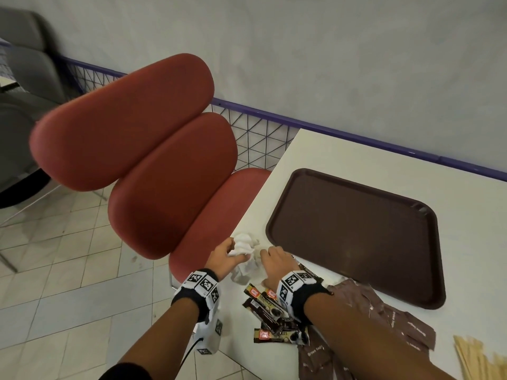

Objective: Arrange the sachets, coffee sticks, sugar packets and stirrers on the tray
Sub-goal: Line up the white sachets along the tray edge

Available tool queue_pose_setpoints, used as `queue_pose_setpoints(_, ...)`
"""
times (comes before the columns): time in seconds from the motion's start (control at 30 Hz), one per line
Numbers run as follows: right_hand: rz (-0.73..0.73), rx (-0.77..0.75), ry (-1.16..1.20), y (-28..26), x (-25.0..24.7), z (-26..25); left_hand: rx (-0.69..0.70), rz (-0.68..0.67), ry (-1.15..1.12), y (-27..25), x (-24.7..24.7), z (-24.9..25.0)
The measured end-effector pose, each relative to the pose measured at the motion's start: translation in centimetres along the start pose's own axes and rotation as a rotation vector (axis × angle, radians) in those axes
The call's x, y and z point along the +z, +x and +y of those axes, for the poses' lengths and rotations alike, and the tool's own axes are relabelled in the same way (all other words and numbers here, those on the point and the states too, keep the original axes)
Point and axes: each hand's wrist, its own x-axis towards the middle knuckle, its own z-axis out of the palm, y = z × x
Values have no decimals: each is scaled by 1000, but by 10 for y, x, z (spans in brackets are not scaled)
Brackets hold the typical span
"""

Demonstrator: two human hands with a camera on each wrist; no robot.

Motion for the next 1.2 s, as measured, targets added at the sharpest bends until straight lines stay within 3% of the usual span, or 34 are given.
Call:
queue_pose_setpoints(0.27, 34, -182, -94, 0, 4, -1, -8, 112, -36, -3, 5, -8)
queue_pose_setpoints(0.33, 50, -185, -10, 0, 1, 0, -19, 98, -75, -6, 6, -5)
queue_pose_setpoints(0.53, 151, 103, 711, -5, -29, 26, 2, 196, -193, -4, 8, 8)
queue_pose_setpoints(0.67, 246, 233, 1044, -13, -40, 51, 41, 192, -197, -3, 19, 28)
queue_pose_setpoints(0.93, 339, 342, 1202, -38, -43, 104, 69, 152, -228, 3, 35, 46)
queue_pose_setpoints(1.2, 222, 402, 1227, -21, -53, 141, 140, 48, -300, 16, 37, 75)
